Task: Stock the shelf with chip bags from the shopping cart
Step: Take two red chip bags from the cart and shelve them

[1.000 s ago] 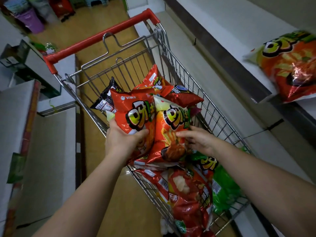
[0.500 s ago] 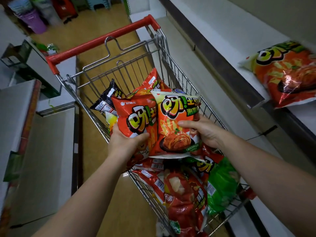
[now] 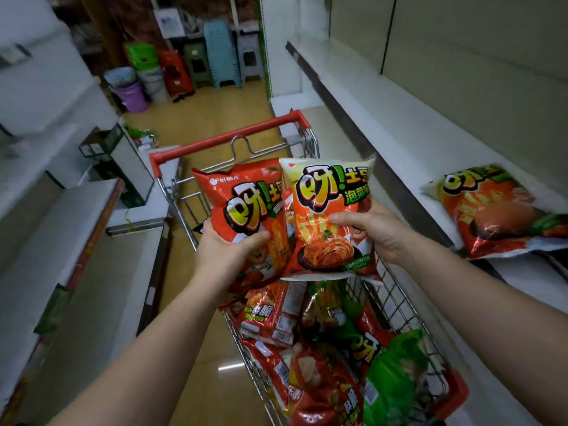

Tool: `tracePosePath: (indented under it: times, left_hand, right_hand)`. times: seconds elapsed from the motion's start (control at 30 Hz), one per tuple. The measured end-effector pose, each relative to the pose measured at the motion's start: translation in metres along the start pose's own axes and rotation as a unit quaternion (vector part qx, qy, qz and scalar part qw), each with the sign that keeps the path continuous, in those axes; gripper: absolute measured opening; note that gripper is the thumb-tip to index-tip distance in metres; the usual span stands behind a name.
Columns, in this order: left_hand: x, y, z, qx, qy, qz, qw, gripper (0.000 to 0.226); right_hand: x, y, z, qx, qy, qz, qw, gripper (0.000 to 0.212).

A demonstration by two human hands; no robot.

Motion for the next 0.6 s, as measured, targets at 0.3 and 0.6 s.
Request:
tracePosePath:
  times: [0.3,0.6]
  left_hand:
    - [0.044,-0.025,-0.071,-0.092,-0.036,-0.065,0.993,0.088]
    - [0.090,-0.012,-0.139,-0.192,-0.068,-0.059,0.977,0.108]
  right_hand:
    - [-0.030,-0.024,0.087,0.125,-0.063,0.031,0.990,0.072]
    - [-0.064,-0.046,0.162,0.221,-0.058,0.003,0.974,0.051]
Point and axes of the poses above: each hand's wrist, its own y-axis towards the middle knuckle, its own x-axis out of the back of the hand, z = x × y, the point moved 6 cm from there along y, towards the middle knuckle, and after that the axes turned 13 degrees about y, right-handed, at the moved point
